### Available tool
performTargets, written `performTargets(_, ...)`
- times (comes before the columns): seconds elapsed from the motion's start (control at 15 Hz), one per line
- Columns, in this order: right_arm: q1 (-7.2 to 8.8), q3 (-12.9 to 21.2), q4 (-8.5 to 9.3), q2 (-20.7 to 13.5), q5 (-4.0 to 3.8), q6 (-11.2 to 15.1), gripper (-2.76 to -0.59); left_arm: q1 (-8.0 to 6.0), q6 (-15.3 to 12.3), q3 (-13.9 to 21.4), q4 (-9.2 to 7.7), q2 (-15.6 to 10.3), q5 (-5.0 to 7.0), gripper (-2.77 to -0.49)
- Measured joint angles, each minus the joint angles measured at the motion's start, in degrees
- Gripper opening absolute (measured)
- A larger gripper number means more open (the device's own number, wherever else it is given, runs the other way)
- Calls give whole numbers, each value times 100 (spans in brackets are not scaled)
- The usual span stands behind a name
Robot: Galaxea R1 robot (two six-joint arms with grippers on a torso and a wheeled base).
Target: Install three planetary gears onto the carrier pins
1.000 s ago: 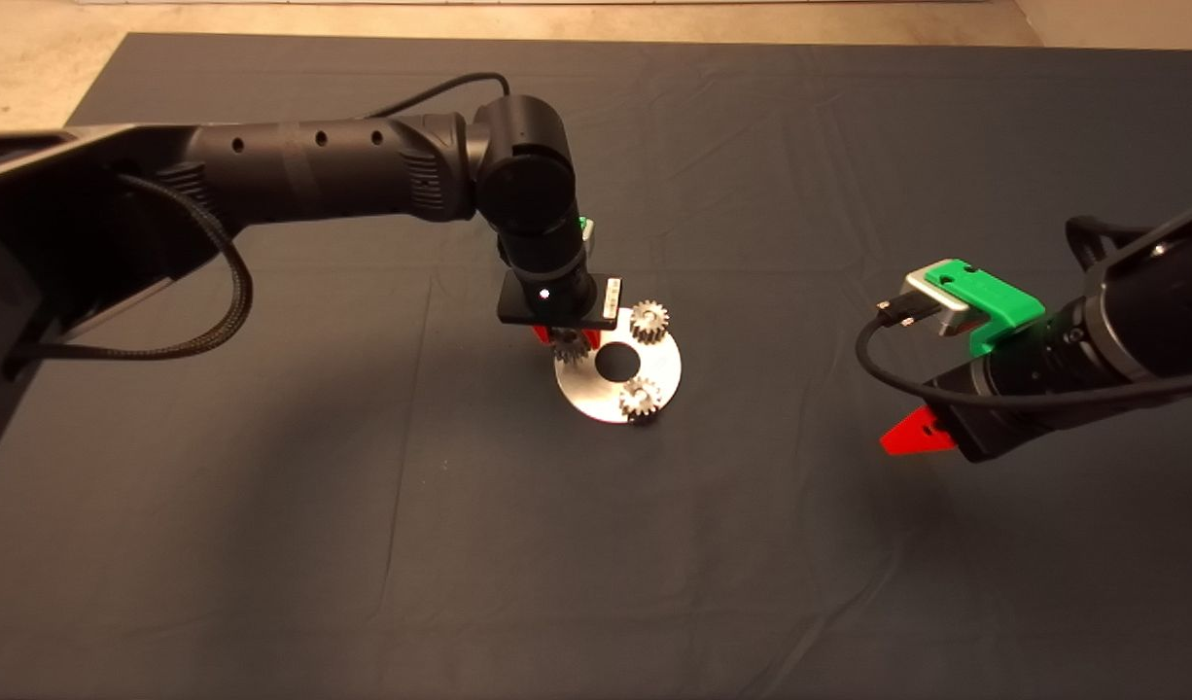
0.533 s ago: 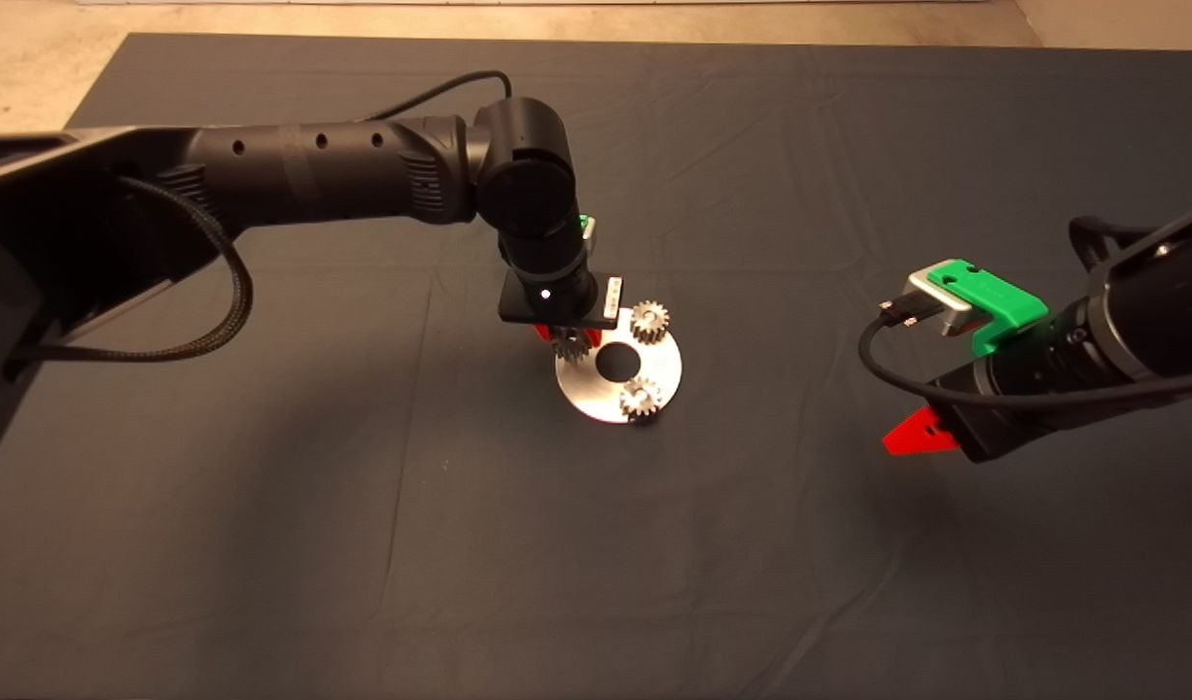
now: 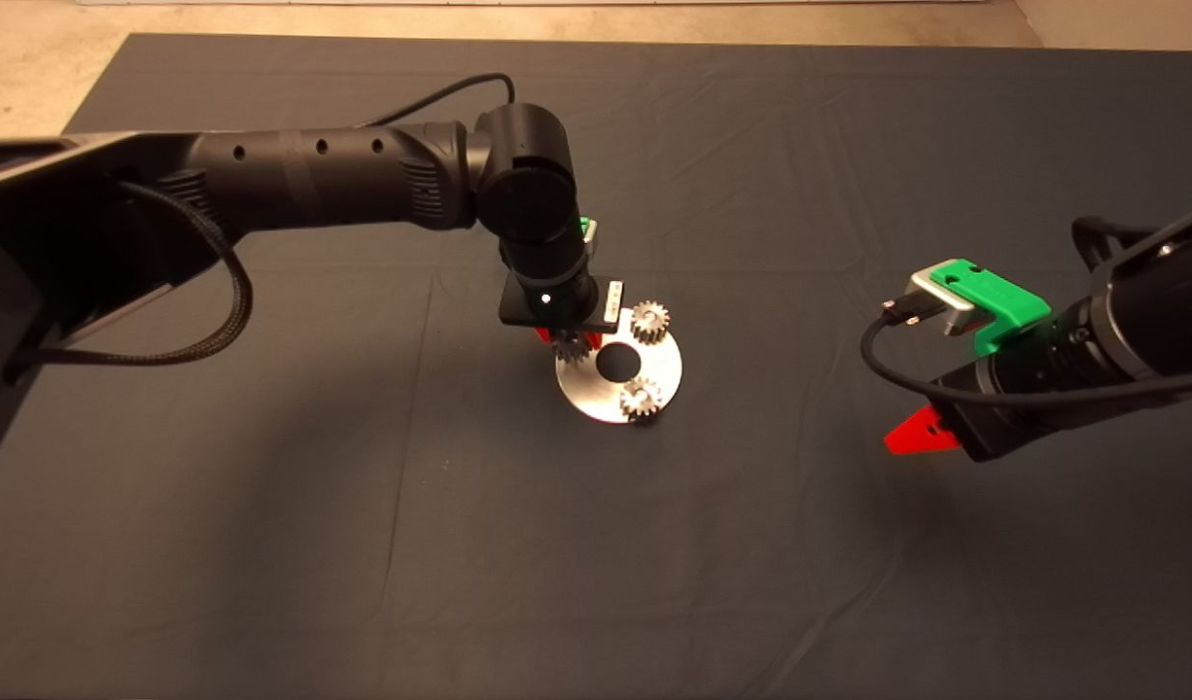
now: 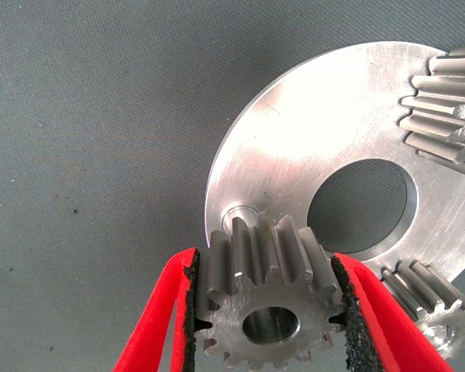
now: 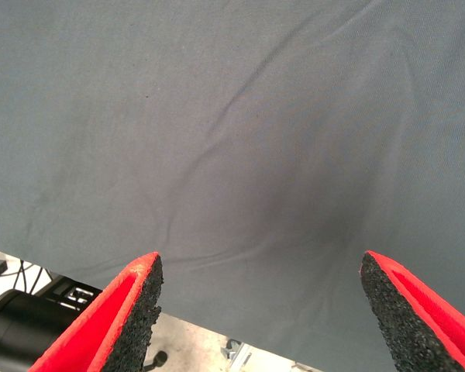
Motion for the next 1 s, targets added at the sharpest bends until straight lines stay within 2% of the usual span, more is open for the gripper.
performTargets(0.47,0,0,0,0,0,0,-147,0,2,0,0,5,25,-230)
performTargets(0.67,0,0,1,1,0,0,-147,2,0,0,-5,35,152,-230)
performTargets(1.0,0,0,1,1,0,0,-147,2,2,-16,-16,49,226,-230)
